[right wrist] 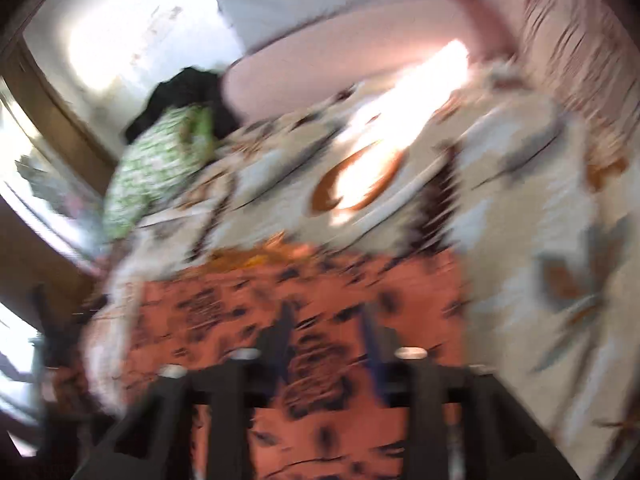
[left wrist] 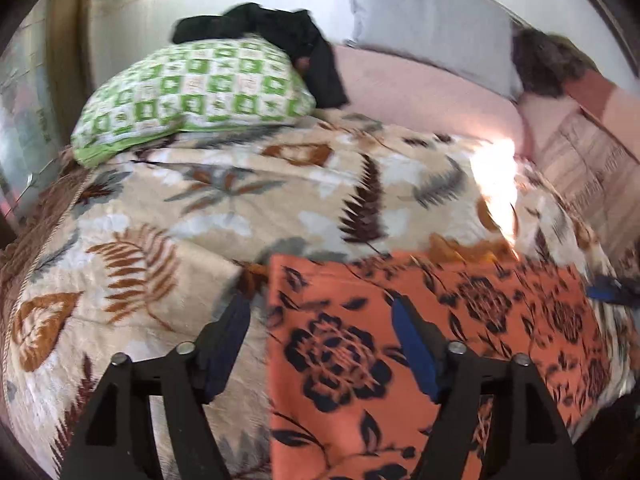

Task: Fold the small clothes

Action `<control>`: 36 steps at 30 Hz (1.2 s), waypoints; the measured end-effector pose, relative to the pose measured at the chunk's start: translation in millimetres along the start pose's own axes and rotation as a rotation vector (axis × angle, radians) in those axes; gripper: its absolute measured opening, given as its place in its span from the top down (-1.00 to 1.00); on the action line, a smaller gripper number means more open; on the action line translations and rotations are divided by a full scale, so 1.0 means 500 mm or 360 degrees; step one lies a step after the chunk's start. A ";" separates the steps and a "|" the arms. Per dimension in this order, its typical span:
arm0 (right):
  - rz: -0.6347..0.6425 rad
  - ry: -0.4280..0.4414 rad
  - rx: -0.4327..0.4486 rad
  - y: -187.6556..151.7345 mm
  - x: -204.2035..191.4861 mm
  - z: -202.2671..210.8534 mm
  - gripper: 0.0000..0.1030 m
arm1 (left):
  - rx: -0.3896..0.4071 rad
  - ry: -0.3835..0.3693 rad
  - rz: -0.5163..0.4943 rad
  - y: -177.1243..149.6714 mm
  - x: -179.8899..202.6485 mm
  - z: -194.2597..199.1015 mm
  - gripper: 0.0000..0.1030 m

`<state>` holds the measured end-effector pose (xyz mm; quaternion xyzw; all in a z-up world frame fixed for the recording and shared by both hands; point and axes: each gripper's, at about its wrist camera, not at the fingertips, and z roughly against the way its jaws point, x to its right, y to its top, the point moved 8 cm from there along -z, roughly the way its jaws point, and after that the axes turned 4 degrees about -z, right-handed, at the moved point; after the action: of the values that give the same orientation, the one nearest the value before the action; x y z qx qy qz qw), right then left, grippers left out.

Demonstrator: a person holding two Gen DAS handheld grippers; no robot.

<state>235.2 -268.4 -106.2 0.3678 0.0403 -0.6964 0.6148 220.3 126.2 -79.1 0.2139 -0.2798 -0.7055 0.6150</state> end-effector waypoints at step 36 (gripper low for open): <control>-0.0526 0.0165 0.0064 -0.131 0.101 0.004 -0.55 | -0.0386 0.0323 0.0035 -0.186 -0.002 0.031 -0.54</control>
<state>177.7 -295.6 -159.1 0.4039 0.1178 -0.7688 0.4815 141.1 137.3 -128.8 0.2052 -0.1314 -0.7020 0.6692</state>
